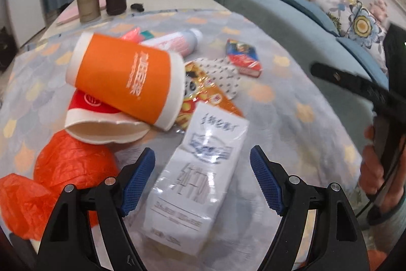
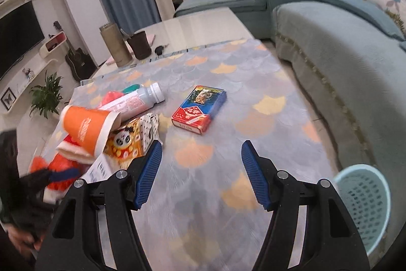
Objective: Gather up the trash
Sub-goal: 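Grasp the second milk carton with the left tool while the right tool grasps the red tiger box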
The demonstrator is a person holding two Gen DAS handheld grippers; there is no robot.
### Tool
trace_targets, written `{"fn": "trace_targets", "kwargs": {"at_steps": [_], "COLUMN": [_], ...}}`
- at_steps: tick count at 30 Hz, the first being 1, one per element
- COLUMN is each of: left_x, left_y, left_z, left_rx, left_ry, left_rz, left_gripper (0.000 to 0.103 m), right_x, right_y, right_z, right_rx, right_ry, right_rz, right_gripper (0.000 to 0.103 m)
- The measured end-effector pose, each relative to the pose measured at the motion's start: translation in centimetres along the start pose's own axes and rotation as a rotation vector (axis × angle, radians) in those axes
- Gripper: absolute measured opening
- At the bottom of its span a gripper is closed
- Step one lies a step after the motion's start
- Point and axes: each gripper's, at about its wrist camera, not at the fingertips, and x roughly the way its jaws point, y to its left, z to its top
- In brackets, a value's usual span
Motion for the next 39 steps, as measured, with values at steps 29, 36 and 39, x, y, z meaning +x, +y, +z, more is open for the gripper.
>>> {"fn": "trace_targets", "kwargs": {"at_steps": [29, 36, 39], "left_x": [1.5, -0.8, -2.5], "left_y": [-2.4, -2.6, -3.4], "left_z": [-1.8, -1.6, -1.0], "left_rx": [0.062, 0.019, 0.011], "left_ry": [-0.054, -0.168, -0.217], "left_rz": [0.077, -0.029, -0.043], "left_gripper": [0.056, 0.056, 0.056], "right_x": [15.9, 12.7, 8.7], "right_y": [4.5, 1.7, 0.1], "right_z": [5.3, 4.9, 3.6], "right_rx": [0.026, 0.062, 0.065], "right_ry": [0.176, 0.139, 0.075], "right_rz": [-0.307, -0.141, -0.083], "right_gripper": [0.067, 0.056, 0.056]}}
